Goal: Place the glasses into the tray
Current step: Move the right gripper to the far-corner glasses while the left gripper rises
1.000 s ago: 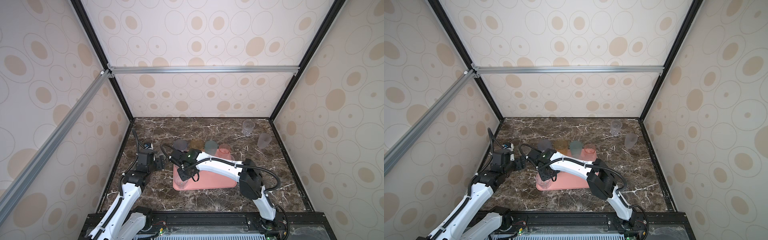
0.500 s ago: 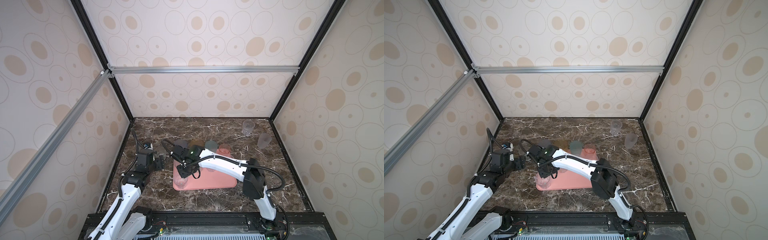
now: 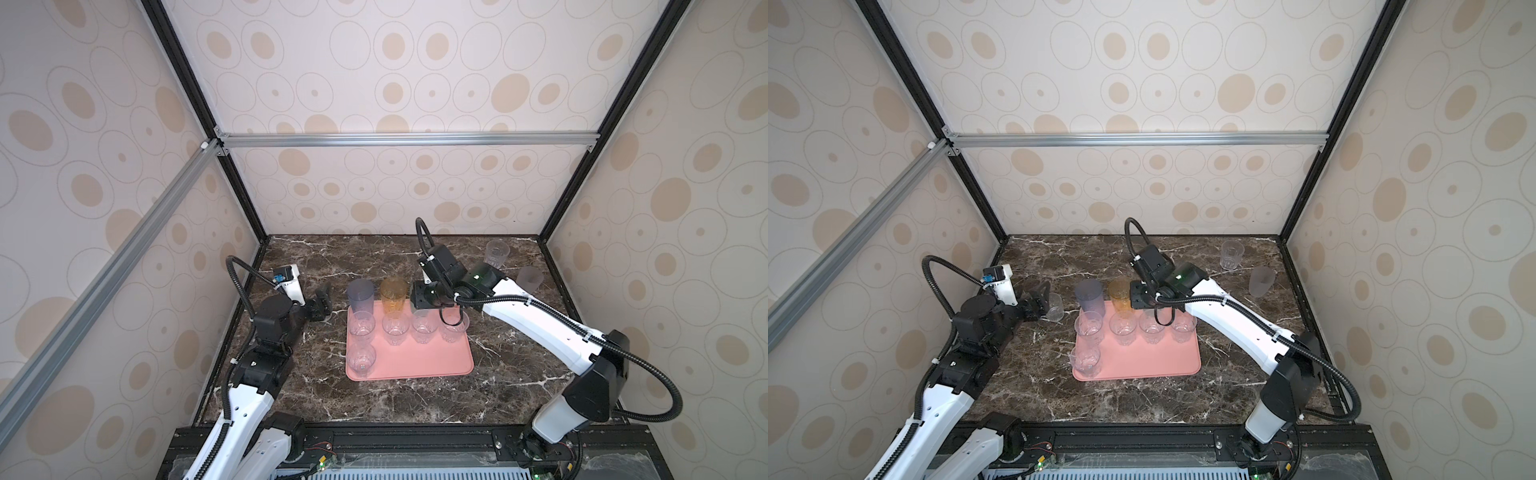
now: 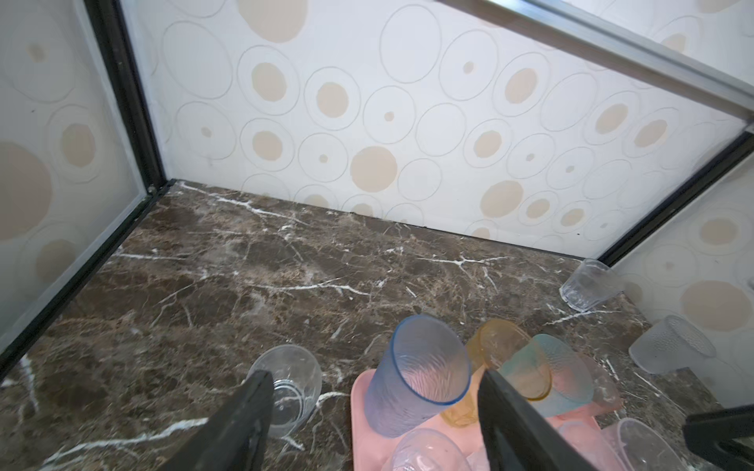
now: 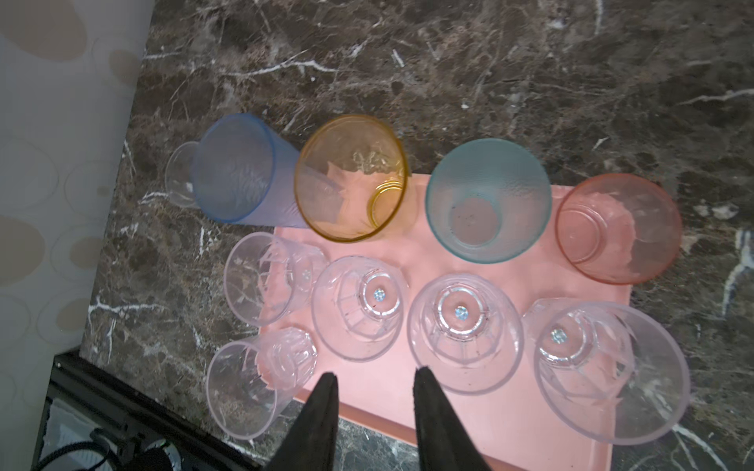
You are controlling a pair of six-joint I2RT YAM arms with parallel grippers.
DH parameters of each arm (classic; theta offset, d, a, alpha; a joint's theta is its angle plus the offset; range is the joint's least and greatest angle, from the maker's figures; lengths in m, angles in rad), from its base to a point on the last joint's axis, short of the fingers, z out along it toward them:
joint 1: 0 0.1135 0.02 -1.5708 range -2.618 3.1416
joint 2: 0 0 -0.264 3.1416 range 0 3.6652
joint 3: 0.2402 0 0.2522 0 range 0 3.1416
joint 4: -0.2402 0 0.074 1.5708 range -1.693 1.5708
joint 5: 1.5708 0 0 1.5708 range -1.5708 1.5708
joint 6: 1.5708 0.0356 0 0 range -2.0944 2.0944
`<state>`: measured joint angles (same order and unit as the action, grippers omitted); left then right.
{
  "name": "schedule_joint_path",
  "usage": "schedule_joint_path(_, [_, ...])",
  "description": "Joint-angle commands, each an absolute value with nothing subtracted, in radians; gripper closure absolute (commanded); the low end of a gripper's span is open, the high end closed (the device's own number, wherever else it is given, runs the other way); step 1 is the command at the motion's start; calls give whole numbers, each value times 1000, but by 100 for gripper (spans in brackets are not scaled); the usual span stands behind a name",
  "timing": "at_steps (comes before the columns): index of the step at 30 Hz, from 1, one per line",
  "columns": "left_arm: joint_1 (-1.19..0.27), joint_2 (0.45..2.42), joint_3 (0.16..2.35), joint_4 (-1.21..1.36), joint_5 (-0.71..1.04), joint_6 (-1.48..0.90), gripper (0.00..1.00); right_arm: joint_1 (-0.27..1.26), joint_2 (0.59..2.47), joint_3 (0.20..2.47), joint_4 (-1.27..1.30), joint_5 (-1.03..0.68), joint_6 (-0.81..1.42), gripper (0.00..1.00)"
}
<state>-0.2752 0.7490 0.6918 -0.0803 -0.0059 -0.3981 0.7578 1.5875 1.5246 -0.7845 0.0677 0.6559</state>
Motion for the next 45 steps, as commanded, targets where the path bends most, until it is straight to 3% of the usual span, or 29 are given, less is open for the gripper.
schedule_joint_path(1, [-367, 799, 725, 9, -44, -405, 22, 708, 1527, 1455, -700, 118, 730, 66])
schedule_joint_path(10, [-632, 998, 747, 60, -215, -301, 20, 628, 1486, 1338, -655, 147, 770, 65])
schedule_joint_path(16, [-718, 1121, 780, 69, -246, -279, 19, 603, 1502, 1314, -625, 105, 778, 64])
schedule_joint_path(24, [-794, 1257, 861, 79, -274, -244, 19, 500, 1512, 1316, -613, 68, 736, 64])
schedule_joint_path(35, [-839, 1409, 958, 103, -268, -178, 18, 180, 1531, 1383, -622, 49, 679, 64])
schedule_joint_path(45, [-848, 1536, 1062, 107, -264, -80, 16, -19, 1755, 1553, -631, 73, 715, 64])
